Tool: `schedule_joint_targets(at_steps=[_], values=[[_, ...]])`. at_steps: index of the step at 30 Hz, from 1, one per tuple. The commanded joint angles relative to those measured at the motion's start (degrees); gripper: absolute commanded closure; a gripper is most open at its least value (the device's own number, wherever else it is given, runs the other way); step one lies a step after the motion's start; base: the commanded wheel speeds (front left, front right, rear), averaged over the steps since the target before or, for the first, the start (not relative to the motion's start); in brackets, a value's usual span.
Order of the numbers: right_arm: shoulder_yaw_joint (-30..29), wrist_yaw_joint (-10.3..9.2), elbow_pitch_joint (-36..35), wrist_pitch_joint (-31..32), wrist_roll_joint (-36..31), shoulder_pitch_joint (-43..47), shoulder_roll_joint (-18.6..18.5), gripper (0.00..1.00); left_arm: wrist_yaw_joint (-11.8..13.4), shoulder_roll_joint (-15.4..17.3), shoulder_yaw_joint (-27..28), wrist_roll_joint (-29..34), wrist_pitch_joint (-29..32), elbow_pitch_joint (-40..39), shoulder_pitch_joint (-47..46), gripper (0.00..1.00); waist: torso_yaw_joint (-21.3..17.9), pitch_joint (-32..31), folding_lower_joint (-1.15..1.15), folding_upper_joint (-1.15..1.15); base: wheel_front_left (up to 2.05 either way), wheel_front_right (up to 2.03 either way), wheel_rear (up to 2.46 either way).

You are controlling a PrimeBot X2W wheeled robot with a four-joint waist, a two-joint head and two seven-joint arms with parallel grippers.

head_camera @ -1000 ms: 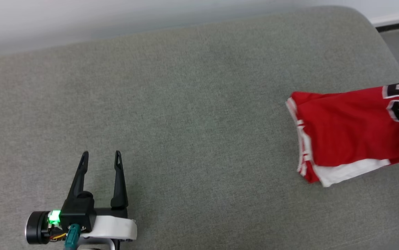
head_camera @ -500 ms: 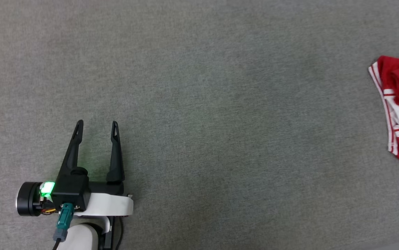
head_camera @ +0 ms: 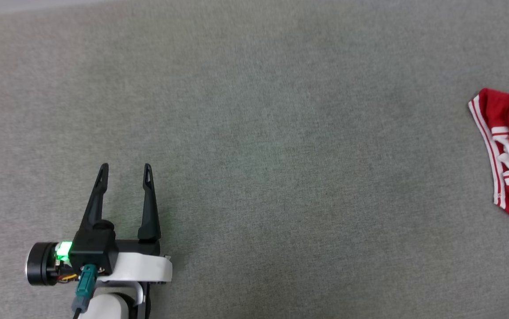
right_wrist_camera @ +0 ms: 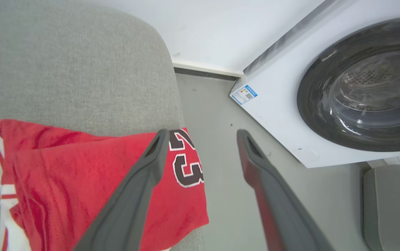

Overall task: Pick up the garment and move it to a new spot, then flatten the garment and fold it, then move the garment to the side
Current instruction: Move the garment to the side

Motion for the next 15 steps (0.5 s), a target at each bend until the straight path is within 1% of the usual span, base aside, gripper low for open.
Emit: schedule_joint_targets(at_steps=[1, 6, 10, 12, 15], values=[[-0.30, -0.09, -0.89, -1.56, -0.71, -1.21, -0.05, 0.00, 0.27, -0.15, 0.10, -0.34, -0.12, 0.15, 0.57, 0.00, 0.62, -2.53, -0.01, 0.00, 0.00, 0.00, 0.00], [-1.95, -0.09, -6.26, -12.71, -4.77, -1.19, 3.49, 0.00, 0.72, -0.73, 0.17, -0.81, -0.12, 0.48, 3.02, 0.00, 1.78, -6.98, -0.01, 0.00, 0.00, 0.00, 0.00], [-4.06, -0.09, -10.91, -21.62, -6.34, 0.40, 8.42, 0.00, 1.04, -0.96, 0.24, -0.96, -0.12, 0.60, 5.16, 0.00, 2.95, -9.99, -0.01, 0.00, 0.00, 0.00, 0.00], [-4.01, -0.08, -13.50, -24.73, -7.01, 1.84, 11.43, 0.00, 1.20, -1.10, 0.36, -1.16, -0.12, 0.56, 6.08, 0.00, 3.58, -11.21, -0.01, 0.00, 0.00, 0.00, 0.00], [-3.34, -0.09, -18.43, -27.03, -7.30, 4.89, 15.47, 0.00, 1.28, -1.21, 0.65, -1.33, -0.12, 0.69, 7.33, 0.00, 4.57, -12.87, -0.01, 0.00, 0.00, 0.00, 0.00]])
